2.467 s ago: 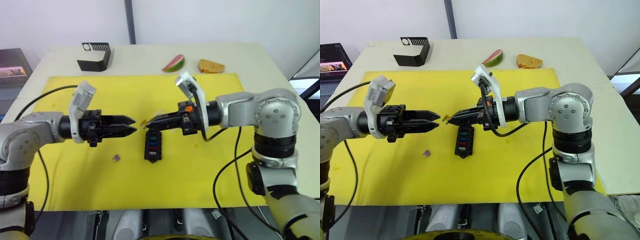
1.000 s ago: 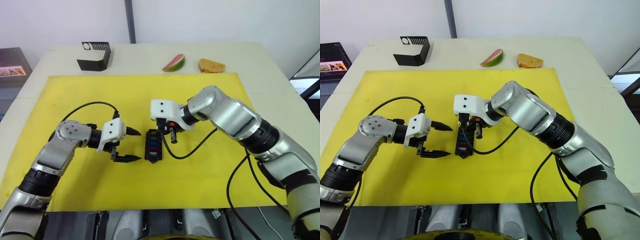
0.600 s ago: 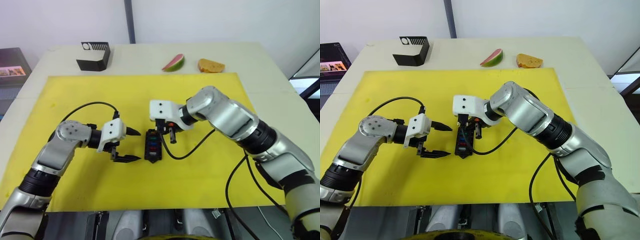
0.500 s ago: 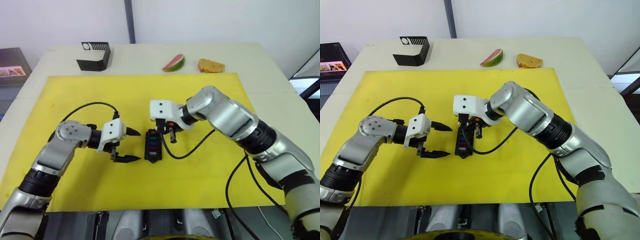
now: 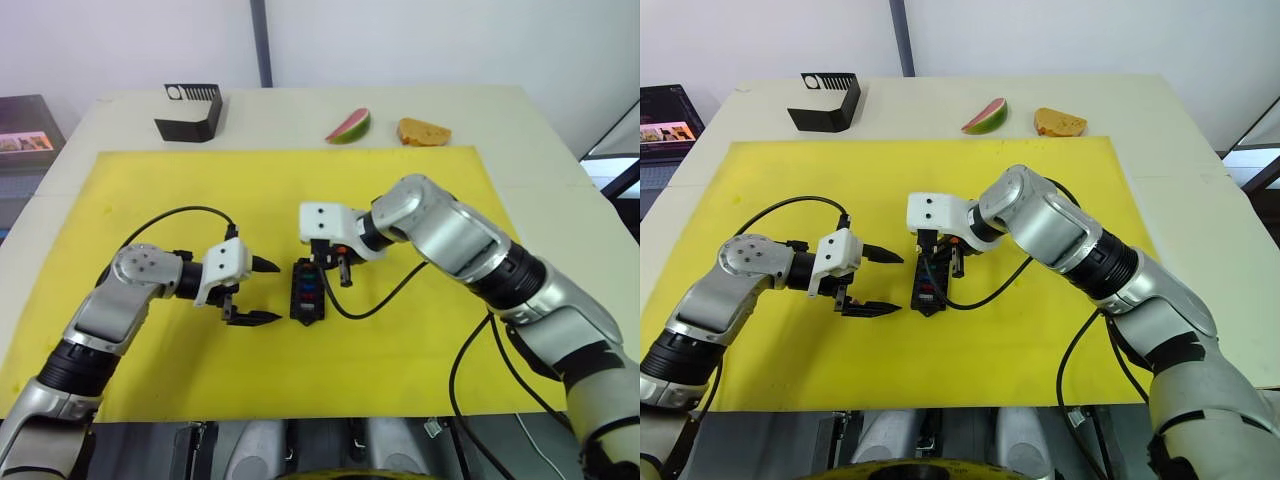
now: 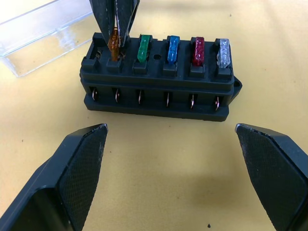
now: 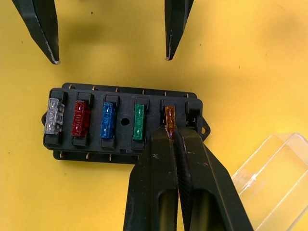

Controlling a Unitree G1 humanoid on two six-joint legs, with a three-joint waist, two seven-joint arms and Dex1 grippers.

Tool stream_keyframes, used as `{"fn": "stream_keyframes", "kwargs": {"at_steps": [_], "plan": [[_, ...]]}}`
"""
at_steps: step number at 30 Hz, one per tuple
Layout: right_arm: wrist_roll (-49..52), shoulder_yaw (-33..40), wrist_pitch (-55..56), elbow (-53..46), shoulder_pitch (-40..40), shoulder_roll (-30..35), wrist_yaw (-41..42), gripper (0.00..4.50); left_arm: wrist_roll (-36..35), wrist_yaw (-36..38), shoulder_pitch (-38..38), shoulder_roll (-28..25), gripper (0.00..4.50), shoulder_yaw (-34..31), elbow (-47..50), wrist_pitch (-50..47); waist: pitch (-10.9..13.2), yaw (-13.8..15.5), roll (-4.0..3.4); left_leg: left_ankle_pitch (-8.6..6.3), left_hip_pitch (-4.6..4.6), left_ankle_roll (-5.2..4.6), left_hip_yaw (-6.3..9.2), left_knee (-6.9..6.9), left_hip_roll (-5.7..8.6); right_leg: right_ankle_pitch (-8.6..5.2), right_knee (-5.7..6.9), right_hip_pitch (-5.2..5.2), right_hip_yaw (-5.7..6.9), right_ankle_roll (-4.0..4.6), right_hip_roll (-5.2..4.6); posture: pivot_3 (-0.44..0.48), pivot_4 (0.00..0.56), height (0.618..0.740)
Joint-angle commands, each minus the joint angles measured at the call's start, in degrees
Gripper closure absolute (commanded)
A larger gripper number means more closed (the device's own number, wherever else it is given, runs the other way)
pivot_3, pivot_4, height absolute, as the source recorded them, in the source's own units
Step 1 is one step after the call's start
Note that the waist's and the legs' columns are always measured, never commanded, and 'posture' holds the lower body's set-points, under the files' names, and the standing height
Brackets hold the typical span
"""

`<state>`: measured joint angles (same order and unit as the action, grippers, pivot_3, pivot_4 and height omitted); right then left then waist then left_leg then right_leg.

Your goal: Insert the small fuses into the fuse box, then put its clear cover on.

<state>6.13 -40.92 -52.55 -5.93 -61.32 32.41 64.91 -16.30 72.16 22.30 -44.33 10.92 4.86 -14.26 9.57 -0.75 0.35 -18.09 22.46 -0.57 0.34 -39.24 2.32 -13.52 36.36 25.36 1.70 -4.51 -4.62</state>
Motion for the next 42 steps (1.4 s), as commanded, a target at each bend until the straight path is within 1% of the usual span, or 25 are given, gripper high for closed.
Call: {"fn": "stream_keyframes", "kwargs": {"at_steps": [1,14,17,18,26,31,35,38,40,42], "plan": [[-2.3,-2.9,-0.2,1.0,-0.6,0.0,1.4,4.5,-0.4,-0.2,0.3,-0.1,0.04,-1.4,1.6,0.4,0.0,0.0,0.0,0.0,-0.02,0.0,0.0,0.0,0.0,0.0,0.01,-0.01,0.0,0.0,0.0,0.0,0.15,0.74],[-4.0,-2.7,-0.9,1.1,-1.7,-1.3,3.4,4.5,-0.4,-0.8,0.0,0.0,0.04,-1.4,2.4,0.1,0.0,0.0,0.01,0.0,-0.04,0.0,0.0,-0.01,0.01,0.0,0.04,-0.03,0.0,0.0,0.0,0.0,0.15,0.74],[-3.9,-2.1,-1.0,0.8,-1.8,-1.5,3.7,3.53,-0.3,-0.8,0.1,-0.1,0.0,-1.3,2.3,0.2,0.0,0.0,0.01,0.0,-0.04,0.0,0.0,-0.01,0.01,0.0,0.04,-0.03,0.0,0.0,0.0,0.0,0.15,0.74],[-3.7,-1.8,-1.2,0.7,-1.9,-1.7,3.8,3.09,-0.3,-0.8,0.2,-0.1,0.0,-1.2,2.3,0.1,0.0,0.0,0.01,0.0,-0.04,0.0,0.0,-0.01,0.01,0.0,0.04,-0.03,0.0,0.0,0.0,0.0,0.15,0.74],[-3.3,0.2,-2.0,0.0,-2.6,-1.9,3.7,3.09,-0.2,-0.7,0.3,-0.2,0.0,-1.1,2.2,0.5,0.0,0.0,0.01,0.0,-0.04,0.01,0.0,-0.01,0.01,0.0,0.05,-0.01,0.0,0.0,0.0,0.0,0.15,0.74],[-2.0,2.7,-2.2,-0.5,-3.9,-1.1,4.5,3.09,-0.2,-0.6,0.6,-0.1,0.0,-1.0,1.9,0.6,0.0,0.0,0.0,0.0,-0.04,0.01,0.0,-0.01,0.01,0.0,0.05,-0.01,0.0,0.0,0.0,0.0,0.15,0.74],[0.4,6.8,-2.2,-1.3,-4.9,0.0,6.0,3.09,-0.1,-0.6,0.7,-0.1,0.0,-1.1,1.6,0.7,0.0,0.0,0.0,0.0,-0.03,0.01,0.0,-0.01,0.01,0.0,0.04,-0.01,0.0,0.0,0.0,0.0,0.15,0.74],[4.7,11.9,-2.3,-3.2,-4.1,0.0,7.0,3.09,-0.2,-0.6,0.6,-0.2,0.0,-1.3,1.5,0.7,0.0,0.0,0.0,0.0,-0.03,0.01,0.0,-0.02,0.01,0.0,0.04,-0.01,0.0,0.0,0.0,0.0,0.15,0.74],[7.7,17.7,5.2,-7.1,0.6,-0.1,6.5,3.09,-0.5,-0.8,0.5,-0.4,0.0,-1.6,1.7,-0.1,0.0,0.0,0.01,0.0,-0.03,0.01,0.0,-0.01,0.01,0.0,0.04,-0.01,0.0,0.0,0.0,0.0,0.15,0.74],[7.9,20.5,11.9,-8.4,5.6,-0.2,4.8,3.09,-0.9,-1.2,0.3,-0.2,0.0,-2.0,2.1,-0.8,0.0,0.2,0.03,0.0,-0.03,0.01,0.03,0.01,0.01,0.0,0.03,-0.03,0.0,0.0,0.0,0.0,0.15,0.74]]}}
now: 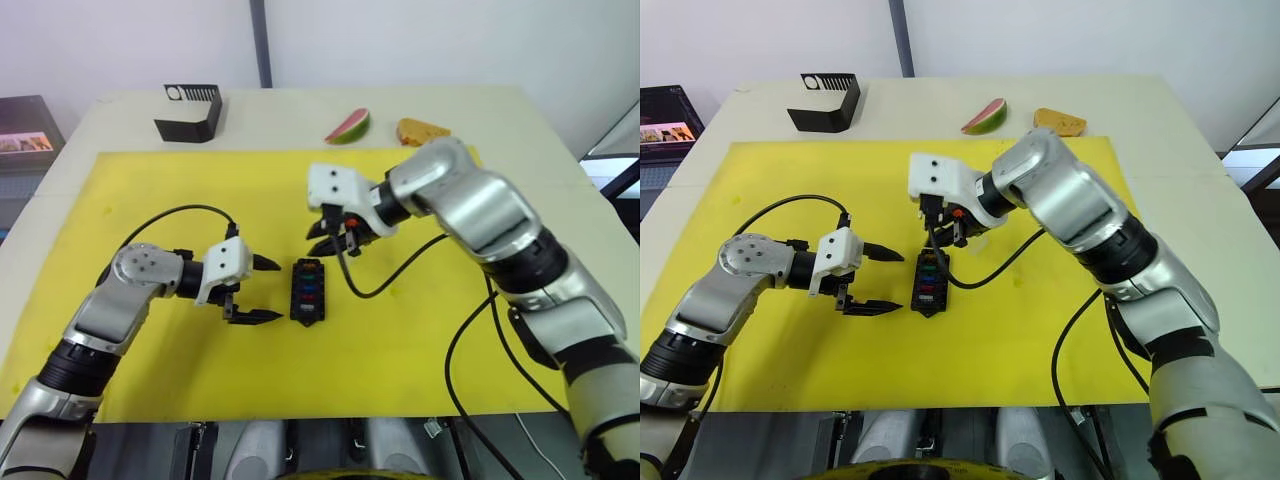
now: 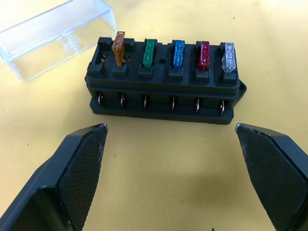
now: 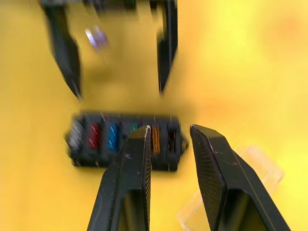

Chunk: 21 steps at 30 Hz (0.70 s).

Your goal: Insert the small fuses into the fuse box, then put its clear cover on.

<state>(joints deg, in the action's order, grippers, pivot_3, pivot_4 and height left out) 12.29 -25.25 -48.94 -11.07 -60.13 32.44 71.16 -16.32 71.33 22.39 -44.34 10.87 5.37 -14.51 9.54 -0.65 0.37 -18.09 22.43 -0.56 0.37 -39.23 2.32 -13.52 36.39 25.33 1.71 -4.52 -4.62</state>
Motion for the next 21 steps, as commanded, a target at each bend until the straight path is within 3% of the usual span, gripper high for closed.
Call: {"fn": "stream_keyframes", "kwargs": {"at_steps": [1,3,6,21], "plan": [[1.5,5.2,9.7,-3.1,5.9,-0.3,-2.1,3.09,-1.1,-0.6,0.1,-0.1,0.0,-2.1,1.7,-0.8,0.0,0.0,0.01,0.0,0.0,0.0,0.01,0.0,0.0,0.0,-0.02,-0.02,0.0,0.0,0.0,0.0,0.15,0.74],[2.0,6.7,11.9,-1.7,9.8,-1.6,-4.4,3.35,-1.3,-0.9,0.1,0.0,0.0,-2.4,1.8,-1.1,0.0,0.0,0.01,0.0,0.0,0.0,-0.02,-0.04,0.02,0.01,-0.01,-0.04,0.0,-0.01,-0.03,0.0,0.15,0.74],[2.4,9.2,15.8,1.4,15.9,-4.7,-9.0,4.48,-1.2,-1.6,0.6,0.3,0.0,-2.7,1.5,-1.5,0.0,0.0,0.01,0.0,-0.03,0.0,-0.02,-0.05,0.02,0.0,0.07,-0.02,-0.01,-0.01,-0.02,0.0,0.15,0.74],[3.2,7.7,14.4,5.1,21.2,-6.6,-10.9,4.48,-0.4,-1.6,0.8,0.2,0.0,-1.9,1.8,-1.9,0.0,0.0,0.0,0.02,-0.02,0.03,-0.02,-0.05,0.01,0.0,0.08,-0.01,0.0,-0.01,0.02,0.0,0.15,0.74]]}}
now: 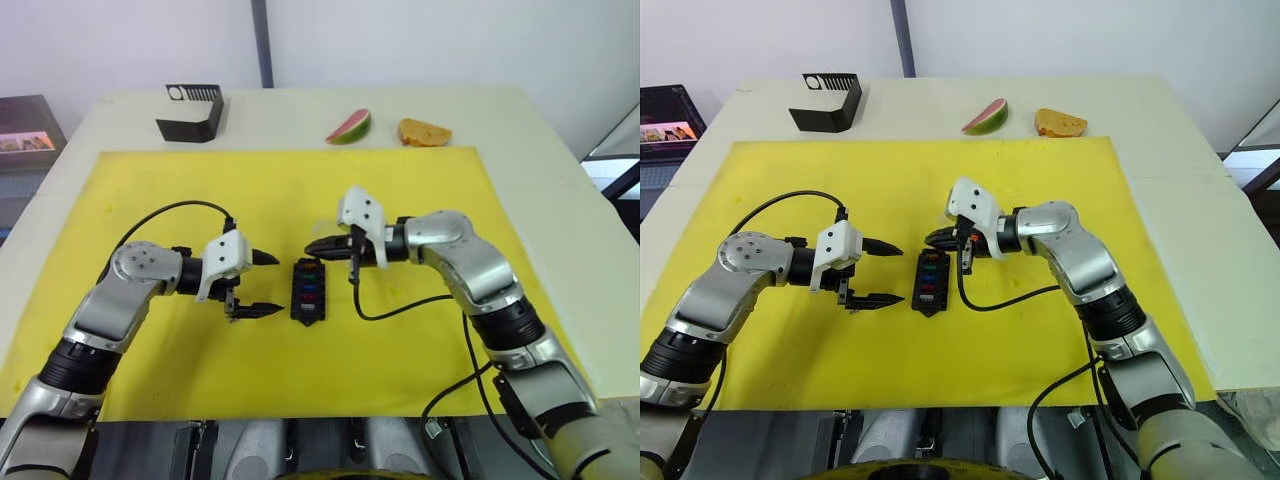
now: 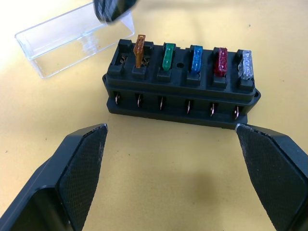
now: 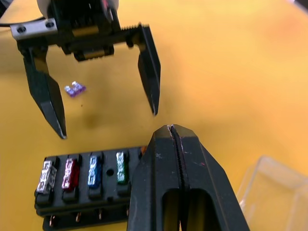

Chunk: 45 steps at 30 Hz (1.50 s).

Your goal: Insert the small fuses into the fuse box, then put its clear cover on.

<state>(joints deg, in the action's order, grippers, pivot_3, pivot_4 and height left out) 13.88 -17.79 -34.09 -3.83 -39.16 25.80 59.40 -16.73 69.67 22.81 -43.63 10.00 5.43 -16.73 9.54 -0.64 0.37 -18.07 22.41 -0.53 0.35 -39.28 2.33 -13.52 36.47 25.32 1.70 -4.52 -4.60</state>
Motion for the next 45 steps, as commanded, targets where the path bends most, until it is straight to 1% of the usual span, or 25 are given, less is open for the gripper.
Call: {"fn": "stream_keyframes", "kwargs": {"at_steps": [1,15,22,31,38,42,45], "plan": [[1.7,0.1,-0.6,-2.3,0.5,0.1,1.1,4.48,0.0,0.1,0.3,-0.6,0.0,-1.0,1.7,0.3,0.0,0.0,0.0,0.0,0.0,0.0,0.0,0.0,0.0,0.0,0.0,0.0,0.0,0.0,0.0,0.0,0.15,0.74],[-0.3,-2.3,0.9,-0.7,1.5,0.5,1.4,4.48,0.3,0.1,-0.2,-1.0,0.0,-1.0,2.3,0.2,0.0,0.0,0.01,0.0,-0.01,0.0,0.0,0.0,0.0,0.0,0.01,0.0,0.0,0.0,0.01,0.0,0.15,0.74],[-4.0,-5.5,1.9,3.4,0.4,0.6,1.1,4.48,0.4,-0.2,-0.5,-0.8,0.0,-0.9,2.8,0.1,0.0,-0.1,0.01,0.0,-0.04,0.0,0.0,0.0,0.0,0.0,0.02,-0.03,0.0,0.0,0.03,0.0,0.15,0.74],[-4.4,-7.3,-6.6,5.3,-2.6,0.9,1.6,4.48,0.6,-0.7,-1.0,-0.5,0.0,-0.8,3.4,0.0,0.0,0.0,0.01,0.0,-0.11,0.0,0.01,0.0,0.0,0.0,0.02,-0.12,0.0,0.0,0.02,0.0,0.15,0.74],[-6.8,-11.3,-8.1,5.3,-1.6,2.8,2.3,4.48,0.6,-1.3,-1.2,-0.4,0.0,-0.7,3.5,0.1,-0.1,0.0,0.01,-0.01,-0.16,-0.02,0.01,0.0,0.0,0.0,0.01,-0.17,0.0,0.0,0.01,0.0,0.15,0.74],[-7.7,-13.1,-8.9,5.3,-1.5,3.7,2.2,4.48,0.5,-1.3,-1.3,-0.5,0.0,-0.8,3.6,0.0,-0.2,0.1,-0.01,-0.08,-0.45,-0.13,0.03,0.02,0.0,-0.01,-0.07,-0.49,0.01,0.01,0.0,0.0,0.15,0.74],[-7.5,-13.2,-8.7,4.5,-1.5,4.1,2.3,4.48,0.4,-1.3,-1.3,-0.5,0.0,-0.9,3.6,-0.1,-0.2,0.2,-0.02,-0.27,-0.98,-0.46,0.05,0.12,0.0,-0.02,-0.2,-1.02,0.01,0.01,0.0,0.0,0.15,0.74]]}}
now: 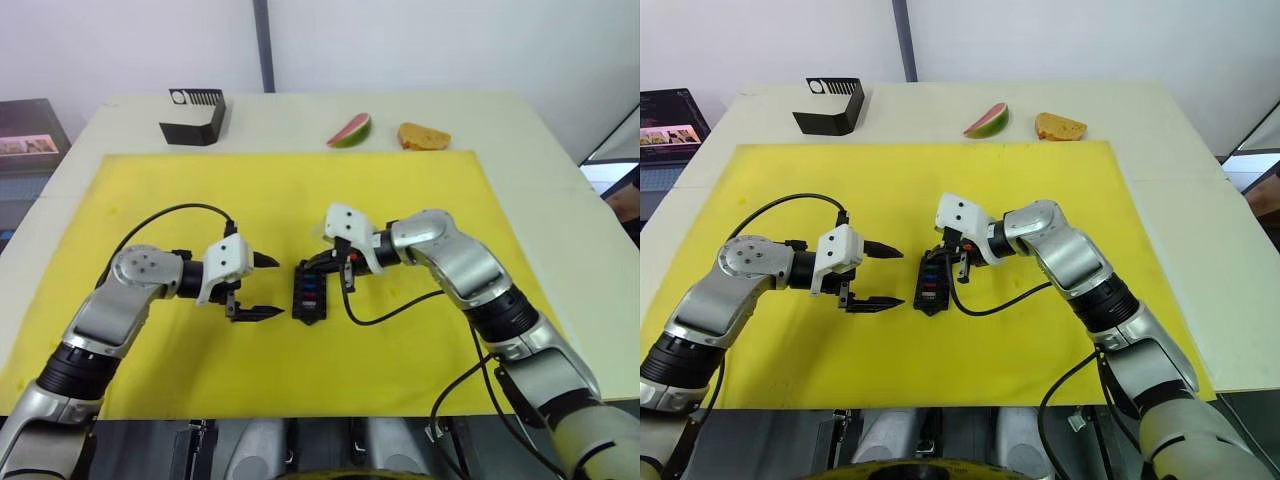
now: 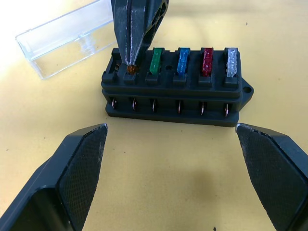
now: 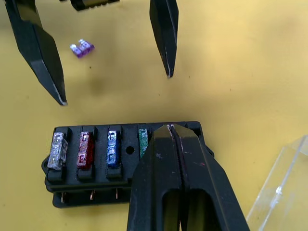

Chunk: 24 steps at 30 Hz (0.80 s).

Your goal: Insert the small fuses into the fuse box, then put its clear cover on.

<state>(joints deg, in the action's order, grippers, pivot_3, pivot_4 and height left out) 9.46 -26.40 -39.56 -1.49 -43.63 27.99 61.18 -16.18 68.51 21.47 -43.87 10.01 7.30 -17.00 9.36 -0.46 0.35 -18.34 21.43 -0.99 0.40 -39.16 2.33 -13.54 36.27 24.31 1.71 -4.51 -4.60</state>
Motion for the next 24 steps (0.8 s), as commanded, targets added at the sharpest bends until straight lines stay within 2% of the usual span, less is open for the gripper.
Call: {"fn": "stream_keyframes", "kwargs": {"at_steps": [1,5,12,17,20,23,24], "plan": [[-2.8,-4.0,-2.8,1.8,2.8,1.7,0.3,4.48,-0.3,0.0,0.1,-0.4,0.0,-1.0,1.8,0.0,0.0,0.0,0.01,-0.01,-0.01,-0.02,0.01,0.0,0.0,0.0,-0.02,-0.02,0.0,0.0,-0.01,0.0,0.15,0.74],[1.5,1.9,-3.5,-0.5,1.5,-0.5,-0.5,4.48,-1.4,0.5,0.3,-0.6,0.0,-1.6,2.3,-1.0,0.0,0.0,0.01,0.0,0.03,0.0,0.0,-0.01,0.0,0.0,-0.03,0.01,-0.01,0.0,-0.03,0.0,0.15,0.74],[11.6,11.4,-11.9,-6.3,-1.6,-3.1,-1.3,4.48,-6.0,1.7,0.9,-1.5,0.0,-3.7,4.5,-6.0,0.0,-0.2,-0.03,0.02,0.21,0.04,0.0,0.0,0.0,0.0,-0.02,0.22,-0.02,0.0,-0.04,0.0,0.15,0.74],[16.5,16.3,-14.1,-10.4,-2.5,-1.8,-1.8,4.48,-10.9,1.7,1.6,-3.1,0.0,-7.1,6.6,-11.9,0.0,-0.2,-0.03,0.12,0.57,0.22,0.02,-0.03,-0.01,0.01,0.0,0.55,-0.02,-0.01,-0.05,0.0,0.15,0.74],[14.1,17.2,-8.8,-11.5,-1.0,4.1,-0.5,4.48,-14.4,3.4,0.4,-8.3,0.0,-11.5,7.3,-17.2,0.0,-0.2,-0.02,0.11,0.63,0.2,0.02,-0.03,0.0,0.01,-0.01,0.61,-0.01,-0.01,-0.05,0.0,0.15,0.74],[13.2,17.3,-4.2,-14.0,2.7,12.4,4.0,4.48,-14.9,5.3,-3.5,-13.2,0.0,-15.4,7.3,-17.2,0.1,-0.2,-0.02,0.11,0.75,0.19,0.01,-0.03,0.0,0.01,-0.05,0.69,-0.01,-0.01,-0.06,0.0,0.15,0.74],[13.6,18.3,-2.7,-15.0,4.8,16.6,7.2,3.96,-14.6,6.9,-6.4,-15.8,0.0,-17.6,7.1,-16.8,0.1,-0.2,-0.04,0.11,0.77,0.19,0.01,-0.03,0.0,0.01,-0.07,0.7,-0.01,-0.01,-0.05,0.0,0.15,0.74]]}}
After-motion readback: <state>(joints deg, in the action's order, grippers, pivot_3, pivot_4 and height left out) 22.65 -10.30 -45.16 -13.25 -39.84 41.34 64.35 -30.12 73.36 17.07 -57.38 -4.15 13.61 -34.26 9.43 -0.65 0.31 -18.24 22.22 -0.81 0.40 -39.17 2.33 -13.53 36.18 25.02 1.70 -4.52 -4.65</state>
